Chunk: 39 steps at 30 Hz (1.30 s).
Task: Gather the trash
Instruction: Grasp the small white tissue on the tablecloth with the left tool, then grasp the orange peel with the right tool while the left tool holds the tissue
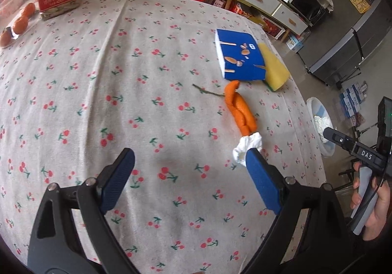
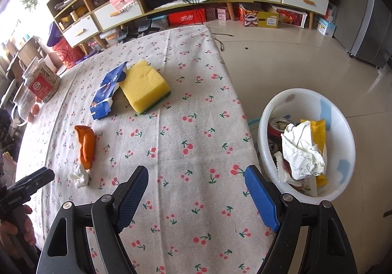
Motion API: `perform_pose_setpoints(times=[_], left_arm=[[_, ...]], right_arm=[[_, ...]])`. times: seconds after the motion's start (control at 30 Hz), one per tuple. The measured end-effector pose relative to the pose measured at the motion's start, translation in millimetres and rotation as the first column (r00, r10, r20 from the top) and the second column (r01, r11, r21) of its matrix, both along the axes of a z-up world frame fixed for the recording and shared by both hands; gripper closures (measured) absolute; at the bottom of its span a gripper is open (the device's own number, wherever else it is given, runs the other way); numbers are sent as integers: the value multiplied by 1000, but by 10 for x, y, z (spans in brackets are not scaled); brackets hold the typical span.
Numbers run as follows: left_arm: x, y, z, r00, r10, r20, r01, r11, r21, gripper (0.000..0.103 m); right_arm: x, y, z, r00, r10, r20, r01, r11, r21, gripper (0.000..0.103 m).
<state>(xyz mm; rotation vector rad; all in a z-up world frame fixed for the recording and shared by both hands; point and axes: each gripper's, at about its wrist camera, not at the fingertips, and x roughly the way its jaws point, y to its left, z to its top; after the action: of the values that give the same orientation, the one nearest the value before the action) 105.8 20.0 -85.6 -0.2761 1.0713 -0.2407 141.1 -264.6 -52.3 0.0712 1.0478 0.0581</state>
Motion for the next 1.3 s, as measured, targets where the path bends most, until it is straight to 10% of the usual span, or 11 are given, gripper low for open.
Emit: perform_pose_setpoints(times=[0.4, 0.63, 1.3], left_arm=[[45, -649, -94, 982, -186, 33, 183, 981, 70, 72], [-48, -513, 62, 978, -202, 60, 195, 974, 115, 77], [-285, 786, 129, 986, 158, 53, -162, 984, 80, 77]], right_arm=[[-20, -151, -33, 999, -47, -14, 47, 999, 14, 20], [46, 47, -24, 1000, -20, -10, 20, 1000, -2, 20], [328, 1510, -339, 964, 259, -53, -259, 966, 10, 20]])
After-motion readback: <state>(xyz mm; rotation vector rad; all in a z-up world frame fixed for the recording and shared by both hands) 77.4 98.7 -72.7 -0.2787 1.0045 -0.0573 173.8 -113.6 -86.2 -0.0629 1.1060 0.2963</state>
